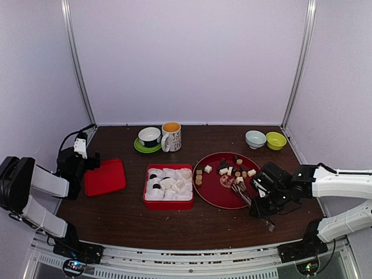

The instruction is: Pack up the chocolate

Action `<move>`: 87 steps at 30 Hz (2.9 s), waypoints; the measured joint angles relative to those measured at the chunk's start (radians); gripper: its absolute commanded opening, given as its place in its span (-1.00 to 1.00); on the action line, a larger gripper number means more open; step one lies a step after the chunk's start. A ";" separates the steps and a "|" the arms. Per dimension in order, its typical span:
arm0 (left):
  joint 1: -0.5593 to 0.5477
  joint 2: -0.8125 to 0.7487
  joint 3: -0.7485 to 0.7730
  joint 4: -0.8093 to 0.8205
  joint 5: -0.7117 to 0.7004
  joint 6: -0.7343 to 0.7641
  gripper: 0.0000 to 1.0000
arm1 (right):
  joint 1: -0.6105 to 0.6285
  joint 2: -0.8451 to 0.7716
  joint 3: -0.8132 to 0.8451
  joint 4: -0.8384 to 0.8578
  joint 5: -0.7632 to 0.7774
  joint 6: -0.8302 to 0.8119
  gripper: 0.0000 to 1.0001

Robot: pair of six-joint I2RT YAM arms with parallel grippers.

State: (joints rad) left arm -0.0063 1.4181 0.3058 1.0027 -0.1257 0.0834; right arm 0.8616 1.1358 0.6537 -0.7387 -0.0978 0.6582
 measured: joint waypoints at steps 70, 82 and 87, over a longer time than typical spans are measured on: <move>0.000 0.000 0.000 0.000 0.000 0.000 0.96 | 0.243 0.662 0.727 0.097 -0.287 -0.298 -0.41; 0.000 0.000 0.000 0.000 0.000 0.000 0.96 | 0.249 0.677 0.735 0.088 -0.279 -0.315 -0.28; 0.000 0.000 0.000 0.000 0.000 0.000 0.96 | 0.249 0.661 0.733 0.086 -0.230 -0.310 -0.31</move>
State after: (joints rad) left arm -0.0063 1.4181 0.3058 1.0031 -0.1257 0.0834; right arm 1.1103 1.7966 1.3869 -0.6525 -0.3275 0.3485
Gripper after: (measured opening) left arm 0.978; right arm 0.350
